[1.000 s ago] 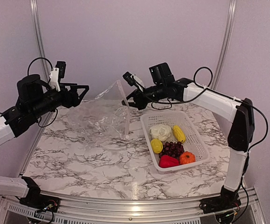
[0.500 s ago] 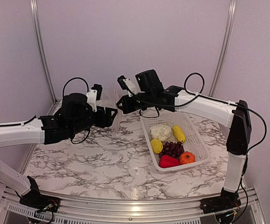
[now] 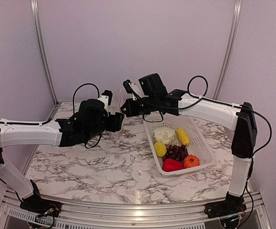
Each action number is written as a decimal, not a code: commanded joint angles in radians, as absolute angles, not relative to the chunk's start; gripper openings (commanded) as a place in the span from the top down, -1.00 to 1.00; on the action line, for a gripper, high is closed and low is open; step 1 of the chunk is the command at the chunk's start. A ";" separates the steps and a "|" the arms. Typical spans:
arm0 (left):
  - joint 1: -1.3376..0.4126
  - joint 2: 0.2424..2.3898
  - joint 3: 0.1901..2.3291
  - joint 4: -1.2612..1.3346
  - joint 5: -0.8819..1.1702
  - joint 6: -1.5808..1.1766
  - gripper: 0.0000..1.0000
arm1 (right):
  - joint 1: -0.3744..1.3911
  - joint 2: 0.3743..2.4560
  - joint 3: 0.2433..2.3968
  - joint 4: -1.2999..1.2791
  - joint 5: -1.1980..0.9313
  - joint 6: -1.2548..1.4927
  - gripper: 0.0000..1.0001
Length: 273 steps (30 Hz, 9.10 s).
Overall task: Place the food in the zip-top bag and seal the zipper
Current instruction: Open the zipper food storage bag at the center of the board, then pick up the fake vegetable from the bin, then place the fake vegetable in the zipper food storage bag.
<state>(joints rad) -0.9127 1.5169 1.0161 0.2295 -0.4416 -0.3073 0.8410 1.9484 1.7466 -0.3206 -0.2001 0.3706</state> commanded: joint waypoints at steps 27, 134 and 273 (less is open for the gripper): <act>-0.910 1.539 1.111 0.106 -0.863 -0.264 0.82 | 0.757 1.765 1.522 -0.336 0.071 0.312 1.00; -0.951 1.456 1.194 -0.462 -0.600 -0.251 1.00 | 0.488 1.609 1.260 -0.640 -0.232 -0.976 -0.44; -0.992 1.748 1.205 0.360 -0.338 -0.513 1.00 | 0.501 1.970 1.470 -0.031 -0.950 0.827 0.68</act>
<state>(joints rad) -0.9771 1.7538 1.1980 0.3317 -0.3748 -0.5133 0.4835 1.9553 1.4021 0.0181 -1.0103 0.8688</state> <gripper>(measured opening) 0.011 0.241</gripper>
